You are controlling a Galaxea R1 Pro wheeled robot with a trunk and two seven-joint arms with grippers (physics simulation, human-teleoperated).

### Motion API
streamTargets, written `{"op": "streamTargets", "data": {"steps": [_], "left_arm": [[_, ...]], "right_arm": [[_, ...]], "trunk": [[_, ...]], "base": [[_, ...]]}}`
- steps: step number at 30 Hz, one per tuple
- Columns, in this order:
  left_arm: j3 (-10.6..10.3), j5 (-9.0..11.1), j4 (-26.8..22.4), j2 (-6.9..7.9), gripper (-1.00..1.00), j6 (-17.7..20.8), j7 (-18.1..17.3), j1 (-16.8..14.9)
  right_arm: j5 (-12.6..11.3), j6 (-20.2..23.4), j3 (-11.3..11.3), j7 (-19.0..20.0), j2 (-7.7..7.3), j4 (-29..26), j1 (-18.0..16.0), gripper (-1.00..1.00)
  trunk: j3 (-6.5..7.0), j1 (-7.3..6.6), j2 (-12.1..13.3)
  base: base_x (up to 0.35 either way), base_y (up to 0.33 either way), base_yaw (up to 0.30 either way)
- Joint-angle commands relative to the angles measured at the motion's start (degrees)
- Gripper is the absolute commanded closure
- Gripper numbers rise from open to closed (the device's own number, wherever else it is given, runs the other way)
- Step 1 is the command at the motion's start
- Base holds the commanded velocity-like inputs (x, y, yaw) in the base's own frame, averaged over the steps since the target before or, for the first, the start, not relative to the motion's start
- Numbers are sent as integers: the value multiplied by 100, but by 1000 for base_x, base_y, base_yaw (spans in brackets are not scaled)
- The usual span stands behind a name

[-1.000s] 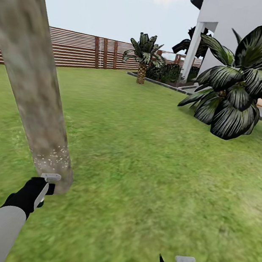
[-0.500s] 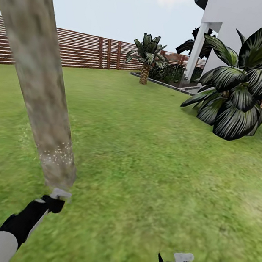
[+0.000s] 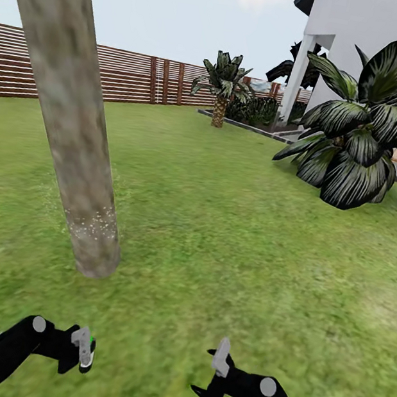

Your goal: In the garden, pick up the pesticide atomizer on the floor and spray pesticide onto both trees until each tree trunk is fully covered.

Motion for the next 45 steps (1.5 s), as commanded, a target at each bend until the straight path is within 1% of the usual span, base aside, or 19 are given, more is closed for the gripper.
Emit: {"op": "streamTargets", "data": {"steps": [1,3,4,5,7,9,10,11,15,17,19,24,32,37,38,40,41,43,45], "left_arm": [[-23,-62,-15,-2,100,-11,-12,-2],[-145,-159,-17,-40,100,-7,-8,-2],[-176,-177,-18,-69,100,-4,-4,-2],[-202,-195,-18,-112,100,-5,-1,-2],[-223,-251,-26,-192,100,-6,7,-2],[-322,-288,-61,-419,100,-12,11,-9],[-443,-293,-72,-519,100,-9,14,-14],[-534,-295,-80,-570,100,-4,25,-17],[-725,-297,-65,-806,100,-5,238,-12],[-895,-293,-62,-862,100,-6,265,-11],[-975,-286,-57,-919,100,-14,273,-11],[-1015,-280,-86,-1178,100,-32,275,-11],[-1028,-278,-97,-1503,100,-33,259,-26],[-1036,-278,-98,-1637,100,-36,231,-21],[-1076,-276,-97,-1645,100,-36,229,-21],[-1400,-269,-97,-1657,100,-38,240,-20],[-1498,-266,-97,-1662,100,-35,248,-20],[-1580,-241,-97,-1670,100,-33,257,-20],[-1602,-226,-97,-1675,100,-33,263,-20]], "right_arm": [[64,-40,14,8,3,-20,-3,-100],[67,-38,17,223,10,-106,-3,-100],[67,-43,18,347,8,-163,-3,100],[72,-45,14,509,6,-212,-3,100],[69,-42,16,646,10,-270,-3,100],[68,-42,23,685,54,-312,-7,100],[72,-42,25,691,153,-320,-18,100],[91,-42,26,693,233,-322,-28,100],[314,-35,27,695,550,-325,-140,100],[378,-27,26,695,632,-322,-172,100],[395,-21,25,695,680,-318,-184,100],[401,-21,27,695,697,-324,-188,100],[409,-24,21,688,698,-317,-190,100],[418,-24,18,686,690,-316,-189,100],[420,-24,18,686,690,-316,-189,100],[492,-24,18,686,689,-316,-193,100],[516,-24,16,686,689,-316,-192,100],[548,-24,13,686,689,-316,-195,100],[558,-24,10,686,690,-316,-191,100]], "trunk": [[-5,-1,-2],[-5,-1,-2],[-5,-1,-2],[-5,-1,-2],[-5,-1,-2],[-5,-1,-2],[-5,-1,-2],[-5,-1,-2],[-5,-1,-2],[-5,-1,-2],[-5,-1,-2],[-5,-1,-2],[-5,-1,-2],[-5,-1,-2],[-5,-1,-2],[-5,-1,-2],[-5,-1,-2],[-5,-1,-2],[-5,-1,-2]], "base": [[-1,0,0],[0,0,0],[0,0,0],[0,0,0],[0,0,0],[0,0,0],[0,0,0],[0,0,0],[0,0,0],[0,0,0],[0,0,0],[0,0,0],[0,0,0],[0,0,0],[0,0,0],[0,0,0],[0,0,0],[0,0,0],[0,0,0]]}}
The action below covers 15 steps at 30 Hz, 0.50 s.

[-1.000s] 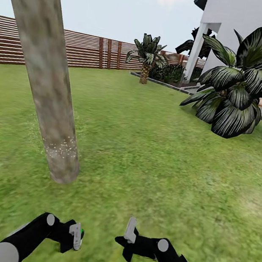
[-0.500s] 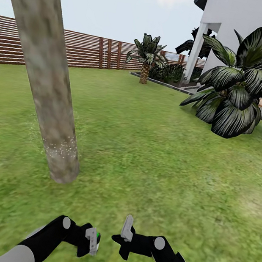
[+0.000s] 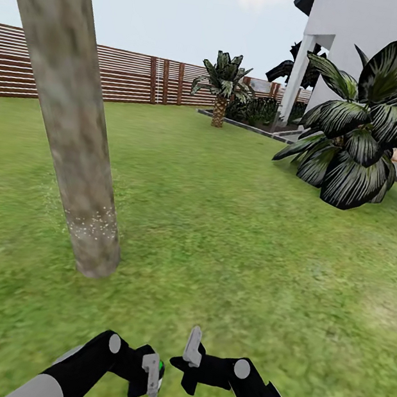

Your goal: In the garden, pick up the pesticide atomizer on the floor and spray pesticide onto both trees until each tree trunk is fully covered.

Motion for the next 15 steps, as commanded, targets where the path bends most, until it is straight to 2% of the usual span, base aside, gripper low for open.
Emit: {"op": "streamTargets", "data": {"steps": [1,15], "left_arm": [[-3,-32,-13,-2,100,-15,-14,-2],[3,-7,-26,-134,100,-10,4,-2]], "right_arm": [[61,-34,-4,-1,1,-4,-4,100],[65,-34,-6,-7,2,-10,-6,100]], "trunk": [[-5,-1,-2],[-5,-1,-2]], "base": [[0,0,0],[0,0,0]]}}
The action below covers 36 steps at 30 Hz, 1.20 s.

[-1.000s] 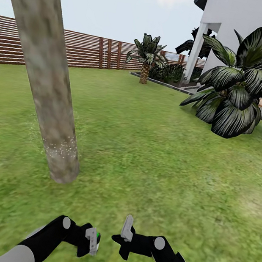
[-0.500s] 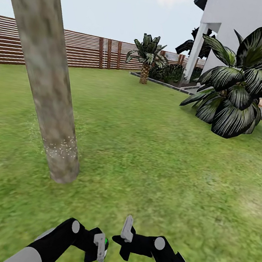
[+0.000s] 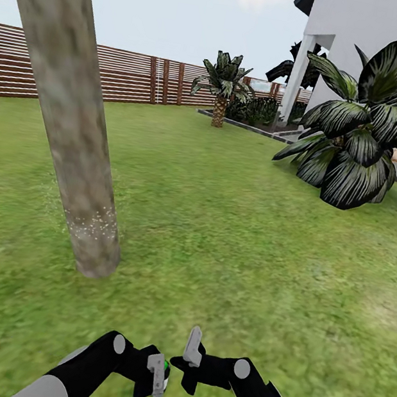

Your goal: In the garden, pick up the pesticide atomizer on the floor and spray pesticide onto both trees until each tree trunk is fully covered.

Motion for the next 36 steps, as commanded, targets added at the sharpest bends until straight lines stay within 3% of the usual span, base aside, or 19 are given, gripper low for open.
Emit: {"op": "streamTargets", "data": {"steps": [1,10,15,21,22,25,28,30,31,34,36], "left_arm": [[2,-39,-9,-6,100,-15,-16,-2],[27,-35,-11,-5,100,-20,84,-2],[35,-71,56,81,100,-33,98,-2],[62,-54,104,1043,100,-45,106,6],[67,-47,105,1194,100,-68,110,8],[76,-39,259,1567,100,-186,115,14],[80,-46,550,1678,100,-204,255,12],[99,4,667,1698,100,-198,725,14],[141,74,751,1685,100,-197,922,15],[391,753,1459,1605,100,-249,1806,16],[455,1533,1957,1544,100,-627,2420,16]], "right_arm": [[55,-34,-4,1,0,-5,-4,100],[56,-34,-6,1,-1,-2,-1,100],[56,-34,-5,2,-1,1,1,100],[56,-41,-11,-2,-11,2,-1,100],[56,-42,-12,-3,-22,2,0,-100],[56,-50,-21,-1,-56,15,3,-100],[56,-58,-35,-72,-71,56,0,-100],[40,-62,-27,-557,-159,103,7,-100],[25,-61,-25,-790,-226,170,13,-100],[-171,-72,-279,-1827,-339,1137,26,-100],[-495,-236,-700,-2715,-357,2058,29,-100]], "trunk": [[-5,-1,-2],[-5,-1,-2],[-5,-1,-2],[-5,-1,-2],[-5,-1,-2],[-5,-1,-2],[-5,-1,-2],[-5,-1,-2],[-5,-1,-2],[-5,-1,-2],[-5,-1,-2]], "base": [[0,0,0],[0,0,0],[0,0,0],[0,0,0],[0,0,0],[0,0,0],[0,0,0],[0,0,0],[0,0,0],[0,0,0],[0,0,0]]}}
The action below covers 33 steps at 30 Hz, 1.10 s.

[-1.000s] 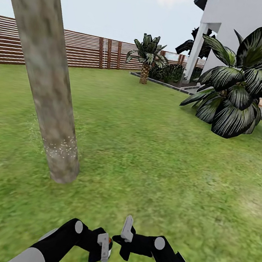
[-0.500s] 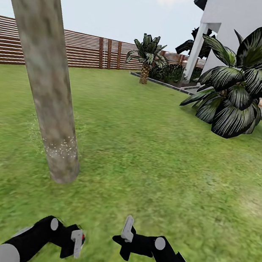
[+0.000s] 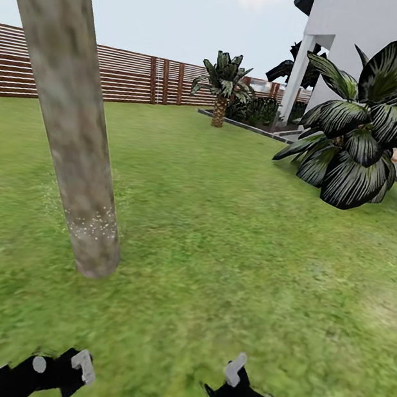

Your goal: In the garden, pick up the pesticide atomizer on the floor and spray pesticide onto both trees until each tree trunk is fully covered.

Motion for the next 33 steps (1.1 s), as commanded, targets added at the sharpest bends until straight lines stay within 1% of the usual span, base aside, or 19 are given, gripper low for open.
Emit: {"op": "streamTargets", "data": {"steps": [1,2,3,4,5,6,7,8,9,10,11,13,14,20,22,23,25,27,33], "left_arm": [[29,589,324,-19,100,-374,446,1],[37,1254,632,-26,100,-667,907,7],[41,1811,852,-30,100,-897,1287,40],[39,2130,938,-28,100,-1039,1493,84],[39,2551,1003,-27,100,-1258,1767,189],[41,2863,1046,-26,100,-1440,2002,282],[42,3121,1075,-25,100,-1613,2244,378],[43,3258,1086,-25,100,-1715,2389,444],[42,3449,1096,-25,100,-1893,2610,569],[41,3575,1101,-25,100,-2035,2790,671],[38,3643,1104,-25,100,-2118,2918,732],[37,3717,1113,-24,100,-2173,3033,783],[36,3731,1114,-25,100,-2174,3049,789],[30,3741,1113,-17,100,-2197,2998,796],[35,3777,1115,-52,100,-2202,3043,799],[38,4085,1115,-64,100,-2221,3062,815],[37,4261,1115,-66,100,-2226,3064,826],[37,4328,1115,-66,100,-2228,3066,830],[44,4457,1125,-55,100,-2229,3079,846]], "right_arm": [[-98,-357,-209,-447,-7,420,-2,-100],[-177,-792,-302,-855,-7,710,4,-100],[-224,-1153,-366,-1302,-5,894,16,-100],[-245,-1334,-395,-1637,-7,978,42,-100],[-267,-1516,-421,-2154,-6,1052,131,-100],[-281,-1617,-435,-2523,0,1087,236,-100],[-330,-1706,-450,-2738,3,1101,333,-100],[-402,-1769,-462,-2822,4,1108,380,-100],[-684,-1888,-518,-2891,1,1116,441,-100],[-1060,-1980,-568,-2917,-4,1123,473,-100],[-1424,-2030,-591,-2920,-6,1126,490,-100],[-1783,-2072,-609,-2920,-4,1136,511,-100],[-1829,-2081,-608,-2921,3,1137,513,-100],[-1886,-2082,-614,-2931,32,1139,516,-100],[-1896,-2082,-623,-2962,57,1132,516,-100],[-1902,-2080,-628,-2964,115,1137,516,-100],[-1898,-2080,-630,-2969,214,1138,516,-100],[-1896,-2075,-634,-2972,255,1138,516,-100],[-1889,-2077,-636,-2973,269,1147,516,-100]], "trunk": [[-4,-1,-2],[-4,-1,-2],[-4,-1,-2],[-4,-1,-2],[-4,-1,-2],[-4,-1,-2],[-4,-1,-2],[-4,-1,-2],[-4,-1,-2],[-4,-1,-2],[-4,-1,-2],[-4,-1,-2],[-4,-1,-2],[-4,-1,-2],[-4,-1,-2],[-4,-1,-2],[-4,-1,-2],[-4,-1,-2],[-4,-1,-2]], "base": [[0,0,0],[0,0,0],[0,0,0],[0,0,0],[0,0,0],[0,0,0],[0,0,0],[0,0,0],[0,0,0],[0,0,0],[0,0,0],[0,0,0],[0,0,0],[0,0,0],[-31,-23,132],[-169,-173,276],[-145,-213,277],[-114,-247,279],[-106,-231,279]]}}
